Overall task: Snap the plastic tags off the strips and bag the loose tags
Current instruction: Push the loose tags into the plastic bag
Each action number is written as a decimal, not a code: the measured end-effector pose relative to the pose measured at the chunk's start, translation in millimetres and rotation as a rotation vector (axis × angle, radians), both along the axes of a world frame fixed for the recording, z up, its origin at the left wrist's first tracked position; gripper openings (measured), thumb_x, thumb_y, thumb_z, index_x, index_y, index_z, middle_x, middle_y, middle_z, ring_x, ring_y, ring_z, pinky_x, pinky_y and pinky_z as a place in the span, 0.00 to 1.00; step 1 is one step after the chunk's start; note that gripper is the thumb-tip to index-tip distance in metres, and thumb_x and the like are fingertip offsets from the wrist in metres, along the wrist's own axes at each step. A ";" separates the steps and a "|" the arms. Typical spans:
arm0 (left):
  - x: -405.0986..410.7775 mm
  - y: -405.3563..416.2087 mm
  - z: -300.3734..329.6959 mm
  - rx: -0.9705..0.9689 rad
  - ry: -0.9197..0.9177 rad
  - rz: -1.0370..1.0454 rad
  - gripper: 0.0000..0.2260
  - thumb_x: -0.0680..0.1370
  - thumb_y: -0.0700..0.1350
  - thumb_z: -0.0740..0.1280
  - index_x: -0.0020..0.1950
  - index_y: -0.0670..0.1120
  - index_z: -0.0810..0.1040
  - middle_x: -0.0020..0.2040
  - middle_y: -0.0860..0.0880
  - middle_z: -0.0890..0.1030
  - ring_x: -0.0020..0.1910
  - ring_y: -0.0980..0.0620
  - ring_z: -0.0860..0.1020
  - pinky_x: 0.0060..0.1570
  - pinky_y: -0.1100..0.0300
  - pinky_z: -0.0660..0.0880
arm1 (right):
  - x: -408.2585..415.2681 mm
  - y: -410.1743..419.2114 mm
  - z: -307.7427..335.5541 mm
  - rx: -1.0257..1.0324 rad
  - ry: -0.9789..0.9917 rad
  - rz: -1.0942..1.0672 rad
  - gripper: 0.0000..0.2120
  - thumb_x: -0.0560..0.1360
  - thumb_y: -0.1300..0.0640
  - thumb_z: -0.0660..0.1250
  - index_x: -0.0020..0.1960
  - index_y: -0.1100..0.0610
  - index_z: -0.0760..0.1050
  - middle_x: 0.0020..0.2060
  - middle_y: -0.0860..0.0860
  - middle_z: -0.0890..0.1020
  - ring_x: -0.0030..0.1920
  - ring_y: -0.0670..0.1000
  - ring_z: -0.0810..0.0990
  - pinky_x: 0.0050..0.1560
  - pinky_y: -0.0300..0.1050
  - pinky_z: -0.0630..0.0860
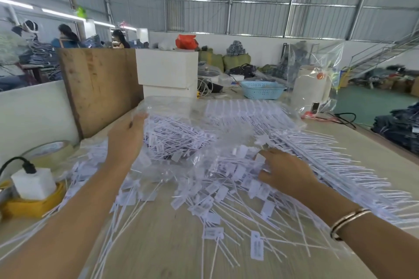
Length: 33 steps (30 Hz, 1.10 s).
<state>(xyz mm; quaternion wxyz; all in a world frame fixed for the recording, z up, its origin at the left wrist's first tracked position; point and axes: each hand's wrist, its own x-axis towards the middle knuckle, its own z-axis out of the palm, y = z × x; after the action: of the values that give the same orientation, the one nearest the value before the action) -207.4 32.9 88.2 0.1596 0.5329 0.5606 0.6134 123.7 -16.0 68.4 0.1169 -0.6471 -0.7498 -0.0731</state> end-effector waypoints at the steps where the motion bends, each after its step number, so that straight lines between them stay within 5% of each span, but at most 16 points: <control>1: 0.4 0.1 -0.9 0.004 0.013 0.000 0.12 0.78 0.57 0.59 0.40 0.51 0.72 0.30 0.46 0.66 0.29 0.50 0.65 0.36 0.55 0.64 | 2.8 -1.4 0.4 0.011 0.011 -0.011 0.20 0.74 0.44 0.61 0.65 0.46 0.67 0.57 0.48 0.75 0.53 0.54 0.78 0.44 0.47 0.75; 6: 4.6 0.4 0.2 0.006 -0.025 0.028 0.12 0.77 0.57 0.60 0.40 0.52 0.74 0.29 0.47 0.67 0.28 0.51 0.65 0.35 0.55 0.65 | 14.6 -6.4 4.9 0.076 0.171 -0.077 0.22 0.73 0.50 0.63 0.67 0.45 0.69 0.53 0.50 0.77 0.50 0.55 0.77 0.43 0.45 0.72; 10: 0.5 -0.1 7.8 0.034 -0.064 0.022 0.12 0.75 0.60 0.59 0.41 0.52 0.71 0.31 0.48 0.66 0.30 0.51 0.64 0.36 0.55 0.64 | 29.6 -8.0 16.1 0.085 0.493 -0.148 0.22 0.73 0.53 0.67 0.66 0.48 0.73 0.48 0.49 0.78 0.39 0.50 0.76 0.38 0.39 0.69; 14: -1.9 -1.0 12.7 0.018 -0.021 0.035 0.13 0.76 0.60 0.56 0.43 0.51 0.69 0.38 0.45 0.69 0.39 0.50 0.68 0.43 0.55 0.64 | 40.0 -10.9 28.3 0.157 0.662 -0.150 0.11 0.73 0.55 0.68 0.54 0.47 0.75 0.40 0.49 0.78 0.28 0.44 0.74 0.28 0.38 0.67; 18: -1.9 0.2 14.8 -0.015 -0.023 0.059 0.11 0.78 0.58 0.57 0.43 0.52 0.71 0.43 0.47 0.72 0.43 0.50 0.69 0.47 0.54 0.65 | 45.4 -18.4 46.8 0.216 0.718 -0.103 0.10 0.73 0.57 0.68 0.54 0.50 0.77 0.39 0.53 0.78 0.27 0.46 0.72 0.31 0.39 0.67; 21: -6.9 3.7 14.5 0.006 -0.076 0.088 0.11 0.75 0.57 0.61 0.41 0.51 0.72 0.40 0.48 0.72 0.40 0.50 0.70 0.44 0.55 0.66 | 50.9 -24.7 60.1 0.255 0.740 -0.101 0.11 0.74 0.57 0.67 0.57 0.51 0.76 0.41 0.54 0.79 0.26 0.47 0.71 0.33 0.41 0.67; 24: -12.2 4.9 13.2 -0.011 -0.087 0.113 0.18 0.73 0.59 0.64 0.37 0.43 0.75 0.34 0.47 0.70 0.35 0.49 0.68 0.39 0.54 0.66 | 57.4 -31.4 71.2 0.312 0.823 -0.122 0.07 0.75 0.58 0.67 0.53 0.51 0.76 0.30 0.52 0.77 0.22 0.49 0.68 0.28 0.41 0.66; 29: -9.7 5.4 11.2 -0.112 0.123 0.135 0.21 0.74 0.64 0.62 0.33 0.48 0.75 0.29 0.52 0.69 0.35 0.48 0.70 0.43 0.53 0.70 | 52.0 -37.6 88.0 0.406 0.830 -0.053 0.07 0.75 0.59 0.66 0.45 0.47 0.77 0.33 0.49 0.79 0.28 0.51 0.72 0.33 0.41 0.69; 30: -7.3 5.3 12.2 -0.162 0.201 0.125 0.31 0.74 0.68 0.58 0.50 0.38 0.70 0.28 0.53 0.68 0.33 0.49 0.69 0.40 0.54 0.70 | 47.7 -37.6 91.5 0.427 0.835 -0.034 0.08 0.74 0.59 0.66 0.44 0.46 0.77 0.34 0.45 0.80 0.28 0.50 0.72 0.33 0.41 0.69; 31: -6.3 7.0 13.5 -0.206 0.304 0.094 0.18 0.73 0.70 0.54 0.40 0.56 0.64 0.29 0.53 0.67 0.31 0.51 0.68 0.36 0.56 0.67 | 42.5 -36.9 95.3 0.450 0.843 -0.016 0.09 0.74 0.60 0.66 0.45 0.45 0.77 0.36 0.41 0.80 0.28 0.48 0.72 0.33 0.40 0.69; 33: -1.1 6.1 21.3 -0.298 0.362 0.037 0.24 0.73 0.71 0.51 0.42 0.57 0.79 0.30 0.52 0.72 0.32 0.52 0.72 0.37 0.55 0.68 | 31.8 -35.9 104.4 0.501 0.869 0.006 0.09 0.74 0.59 0.66 0.47 0.45 0.76 0.37 0.35 0.78 0.30 0.41 0.73 0.34 0.37 0.69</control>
<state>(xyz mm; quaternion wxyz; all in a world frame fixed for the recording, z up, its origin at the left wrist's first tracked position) -208.5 39.0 109.6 0.1220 0.5943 0.6742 0.4212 155.4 -51.9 172.8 0.5705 -0.5677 -0.5930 0.0260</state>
